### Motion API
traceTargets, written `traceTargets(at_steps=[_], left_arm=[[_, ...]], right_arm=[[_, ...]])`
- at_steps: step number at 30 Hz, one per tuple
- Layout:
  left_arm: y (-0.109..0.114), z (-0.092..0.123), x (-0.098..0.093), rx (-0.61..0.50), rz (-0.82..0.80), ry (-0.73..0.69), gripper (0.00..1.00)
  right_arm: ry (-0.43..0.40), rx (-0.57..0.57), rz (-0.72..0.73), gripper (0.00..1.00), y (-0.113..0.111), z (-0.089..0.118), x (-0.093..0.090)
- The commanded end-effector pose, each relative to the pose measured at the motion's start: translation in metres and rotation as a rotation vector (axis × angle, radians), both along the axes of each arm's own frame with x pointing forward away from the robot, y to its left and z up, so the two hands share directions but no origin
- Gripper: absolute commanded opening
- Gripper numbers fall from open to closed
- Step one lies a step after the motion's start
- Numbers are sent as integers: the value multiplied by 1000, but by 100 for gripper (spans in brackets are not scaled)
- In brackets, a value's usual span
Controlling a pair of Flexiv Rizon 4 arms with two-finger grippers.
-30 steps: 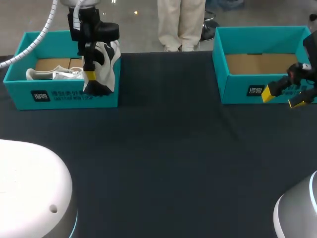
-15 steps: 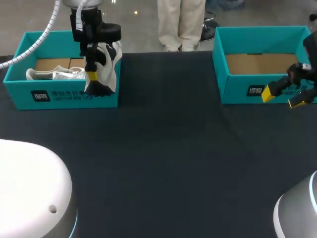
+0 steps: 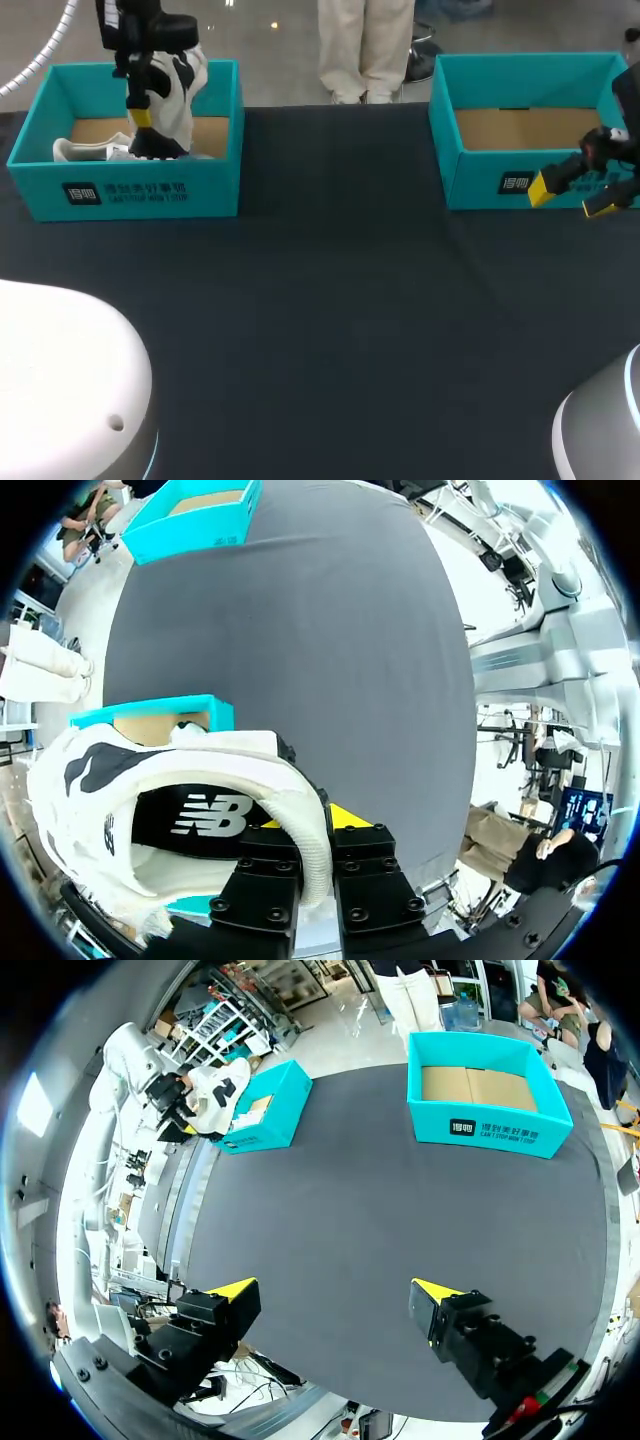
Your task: Take the shoe out of the shoebox, open the shoe tongue, remove and reinsert the insole, then place the shoe into the shoebox
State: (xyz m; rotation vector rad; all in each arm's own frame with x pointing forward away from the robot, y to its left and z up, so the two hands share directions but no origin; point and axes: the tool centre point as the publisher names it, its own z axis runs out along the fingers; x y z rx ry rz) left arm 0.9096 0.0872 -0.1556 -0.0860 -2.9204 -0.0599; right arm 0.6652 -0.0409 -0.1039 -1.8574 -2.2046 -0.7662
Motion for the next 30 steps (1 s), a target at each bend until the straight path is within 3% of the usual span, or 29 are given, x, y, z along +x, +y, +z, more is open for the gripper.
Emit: traceTargets(at_steps=[1,9,16,30], left_arm=[[25,13,19,-4,-41,8,0],[79,22,68,-18,0,53,0],[126,23,97,-23,68,63,0],[157,1,136,9,36,59,0]], right_arm=[[5,-2,1,100,1,0,3],[5,-2,1,100,1,0,3],[5,-2,1,100,1,0,3],[5,-2,1,100,1,0,3]])
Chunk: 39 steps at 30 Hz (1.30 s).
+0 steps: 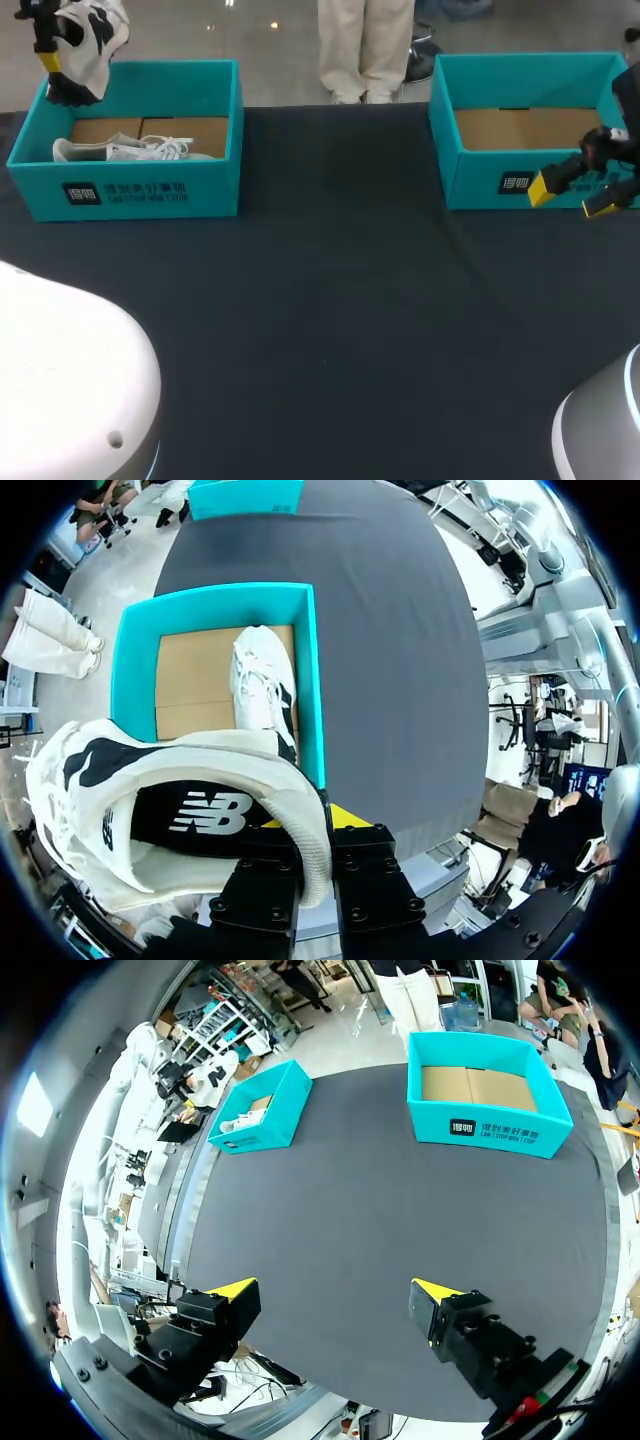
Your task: Take the shoe out of the shoebox, open the shoe tongue, remove and reinsert the insole, then place the shoe into the shoebox
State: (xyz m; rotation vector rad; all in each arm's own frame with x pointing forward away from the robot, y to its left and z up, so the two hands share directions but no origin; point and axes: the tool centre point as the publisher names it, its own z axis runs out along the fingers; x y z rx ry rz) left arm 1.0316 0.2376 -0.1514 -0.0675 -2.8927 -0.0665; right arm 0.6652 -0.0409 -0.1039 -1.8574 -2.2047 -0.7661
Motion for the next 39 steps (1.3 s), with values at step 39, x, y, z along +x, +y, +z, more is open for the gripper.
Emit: traceTargets(at_steps=[39], left_arm=[[12,-13,32,-1,109,11,0]], right_arm=[[5,-2,1,100,1,0,3]])
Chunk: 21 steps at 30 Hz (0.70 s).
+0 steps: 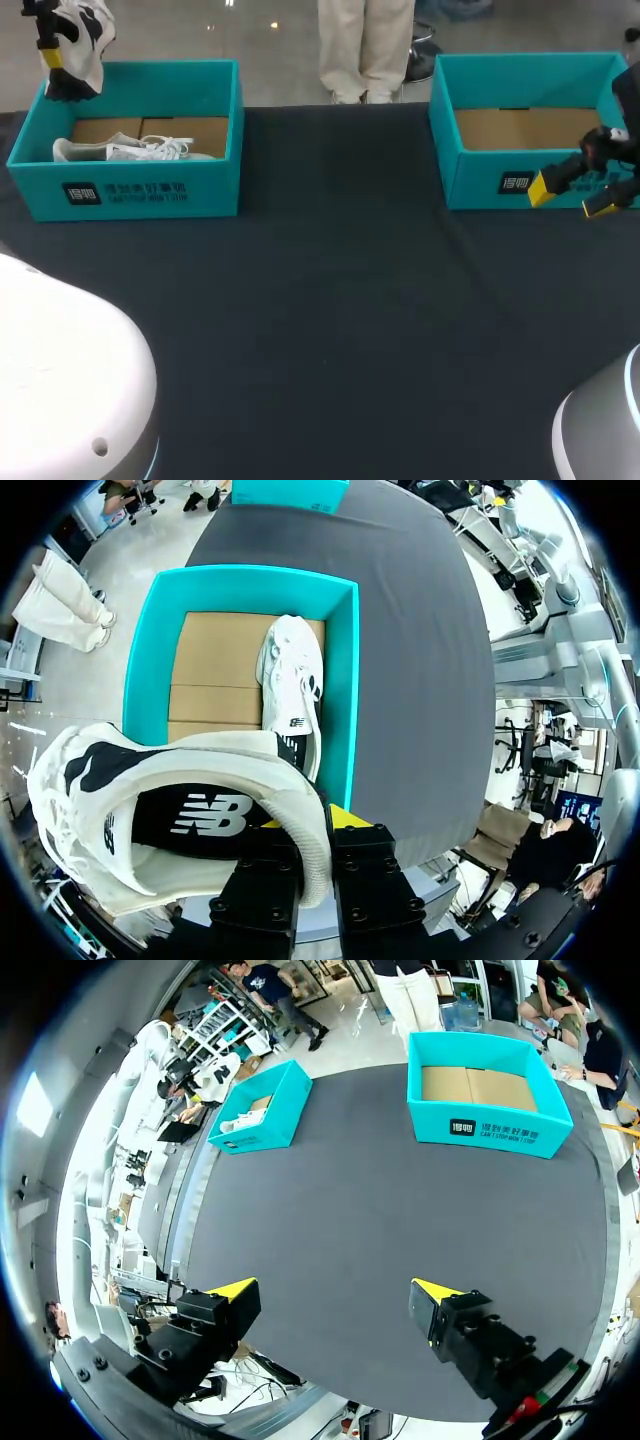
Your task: Take the shoe out of the shoebox, open the shoe tongue, remove and reinsert the insole, then place the shoe into the shoebox
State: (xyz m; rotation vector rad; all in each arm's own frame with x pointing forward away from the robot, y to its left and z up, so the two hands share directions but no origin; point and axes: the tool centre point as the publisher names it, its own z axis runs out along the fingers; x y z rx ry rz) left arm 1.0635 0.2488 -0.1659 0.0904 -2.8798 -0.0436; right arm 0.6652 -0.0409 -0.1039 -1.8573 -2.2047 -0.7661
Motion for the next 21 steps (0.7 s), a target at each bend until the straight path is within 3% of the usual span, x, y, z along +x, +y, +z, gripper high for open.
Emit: traceTargets(at_steps=[1,7,14,21], left_arm=[[1,2,0,0,-1,0,0],[-2,4,-3,-77,-213,-78,0],[6,9,5,-54,-454,-144,0],[16,9,-3,-86,-877,-189,0]], right_arm=[[5,-2,1,100,1,0,3],[5,-2,1,100,1,0,3],[5,-2,1,100,1,0,3],[5,-2,1,100,1,0,3]])
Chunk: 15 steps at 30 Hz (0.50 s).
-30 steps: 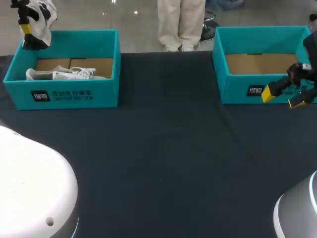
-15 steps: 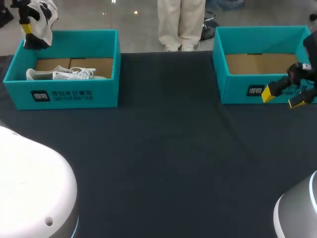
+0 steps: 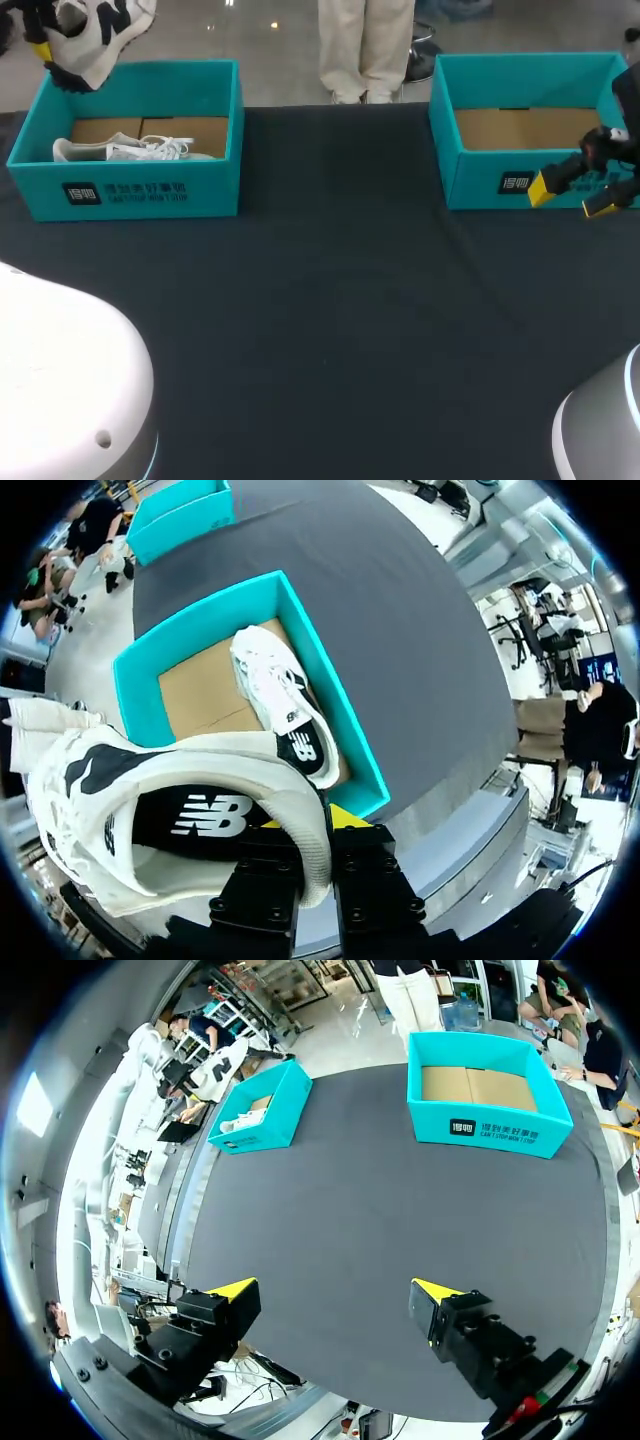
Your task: Take the shoe out of the shoebox, open the shoe tongue, remove and reinsert the insole, then place the shoe into the shoebox
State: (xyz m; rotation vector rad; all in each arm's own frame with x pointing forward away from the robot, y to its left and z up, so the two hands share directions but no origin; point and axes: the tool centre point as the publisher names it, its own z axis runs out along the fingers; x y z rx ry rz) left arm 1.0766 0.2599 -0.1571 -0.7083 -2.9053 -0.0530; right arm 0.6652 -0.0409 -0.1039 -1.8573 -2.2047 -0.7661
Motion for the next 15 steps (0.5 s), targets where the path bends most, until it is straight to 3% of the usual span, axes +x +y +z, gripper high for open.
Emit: traceTargets(at_steps=[1,6,15], left_arm=[[8,-1,-17,-31,-397,-114,0],[21,-3,-19,-15,-641,-111,0],[47,-4,-2,55,-939,-56,0]], right_arm=[[5,-2,1,100,1,0,3],[5,-2,1,100,1,0,3],[5,-2,1,100,1,0,3]])
